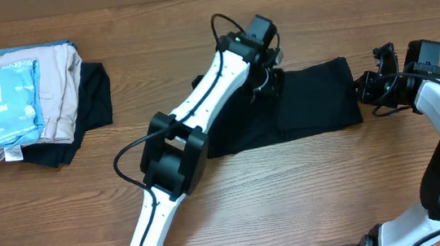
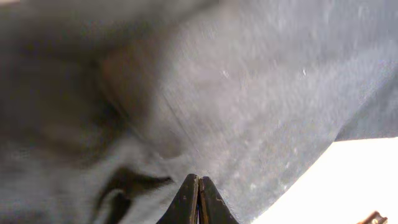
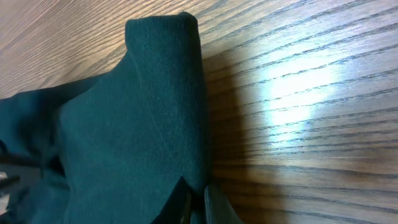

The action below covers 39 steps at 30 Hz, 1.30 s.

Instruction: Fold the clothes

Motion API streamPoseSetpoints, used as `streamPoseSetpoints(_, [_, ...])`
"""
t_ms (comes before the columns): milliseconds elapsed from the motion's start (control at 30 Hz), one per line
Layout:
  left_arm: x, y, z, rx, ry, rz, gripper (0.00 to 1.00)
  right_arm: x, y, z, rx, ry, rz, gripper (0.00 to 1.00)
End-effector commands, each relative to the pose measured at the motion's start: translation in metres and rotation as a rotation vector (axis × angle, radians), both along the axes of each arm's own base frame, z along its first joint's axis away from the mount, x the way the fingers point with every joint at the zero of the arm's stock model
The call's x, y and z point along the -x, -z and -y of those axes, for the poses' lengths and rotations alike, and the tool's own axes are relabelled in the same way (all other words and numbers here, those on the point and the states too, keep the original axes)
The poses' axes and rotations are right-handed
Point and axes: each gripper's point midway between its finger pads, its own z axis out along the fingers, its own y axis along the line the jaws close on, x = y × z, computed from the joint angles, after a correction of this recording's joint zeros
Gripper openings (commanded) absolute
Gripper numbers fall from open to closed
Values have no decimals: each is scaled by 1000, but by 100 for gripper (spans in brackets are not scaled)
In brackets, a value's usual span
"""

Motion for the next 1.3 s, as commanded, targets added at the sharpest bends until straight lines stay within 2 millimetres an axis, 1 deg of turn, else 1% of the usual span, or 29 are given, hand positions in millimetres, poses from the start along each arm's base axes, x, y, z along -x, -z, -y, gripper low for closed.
streamPoseSetpoints(0, [-13, -2, -13, -58, -39, 50, 4, -8, -8, 5, 15, 4, 25, 4])
streamPoseSetpoints(100, [-18, 26, -25, -151, -57, 88, 5, -8, -8, 4, 14, 4, 23, 4])
streamPoseSetpoints(167, [-20, 37, -22, -132, -71, 92, 6, -6, -8, 4, 12, 4, 17, 4])
streamPoseSetpoints(200, [-21, 39, -20, -118, -82, 90, 6, -6, -7, 4, 12, 4, 16, 4])
streamPoseSetpoints(400, [-33, 36, -9, -70, -90, 144, 8, -4, -7, 3, 7, 3, 7, 4])
streamPoseSetpoints(433, [-37, 33, -6, -55, -79, 167, 4, -6, -9, -1, -11, -8, 18, 4])
streamPoseSetpoints(500, [-48, 15, -5, -32, -79, 208, 4, -9, -14, -1, -8, -11, 33, 4])
streamPoseSetpoints(533, [-57, -6, -5, -8, -92, 240, 4, -13, -20, 0, -4, -11, 45, 4])
streamPoseSetpoints(567, [-64, -22, -8, 7, -105, 263, 4, -17, -28, 2, -1, -10, 53, 4])
streamPoseSetpoints(600, [-69, -36, -10, 18, -114, 281, 4, -22, -39, 3, 3, -11, 63, 4])
streamPoseSetpoints(633, [-76, -51, -17, 25, -131, 298, 4, -27, -53, 5, 5, -11, 70, 4])
streamPoseSetpoints(667, [-82, -60, -24, 28, -146, 308, 4, -32, -68, 7, 10, -10, 77, 4])
streamPoseSetpoints(733, [-91, -65, -40, 22, -177, 306, 4, -38, -92, 9, 16, -12, 91, 4])
streamPoseSetpoints(833, [-94, -57, -75, -26, -223, 247, 4, -43, -120, 10, 21, -13, 104, 4])
streamPoseSetpoints(900, [-94, -52, -99, -62, -223, 218, 4, -45, -133, 9, 47, -13, 101, 4])
streamPoseSetpoints(933, [-94, -49, -113, -82, -227, 199, 4, -47, -139, 4, 64, -25, 102, 4])
streamPoseSetpoints(967, [-94, -48, -122, -91, -233, 187, 4, -48, -141, -4, 65, -42, 105, 4])
streamPoseSetpoints(1033, [-95, -46, -136, -106, -243, 172, 4, -49, -142, -28, 73, -93, 103, 4])
streamPoseSetpoints(1133, [-98, -42, -160, -153, -273, 160, 4, -50, -133, -67, 154, -125, 62, 4])
streamPoseSetpoints(1167, [-97, -40, -168, -176, -285, 151, 4, -49, -131, -85, 179, -129, 46, 4])
streamPoseSetpoints(1233, [-96, -37, -182, -228, -302, 145, 4, -46, -129, -116, 184, -156, 34, 4])
streamPoseSetpoints(1267, [-94, -36, -186, -245, -304, 141, 4, -44, -129, -128, 172, -164, 28, 4])
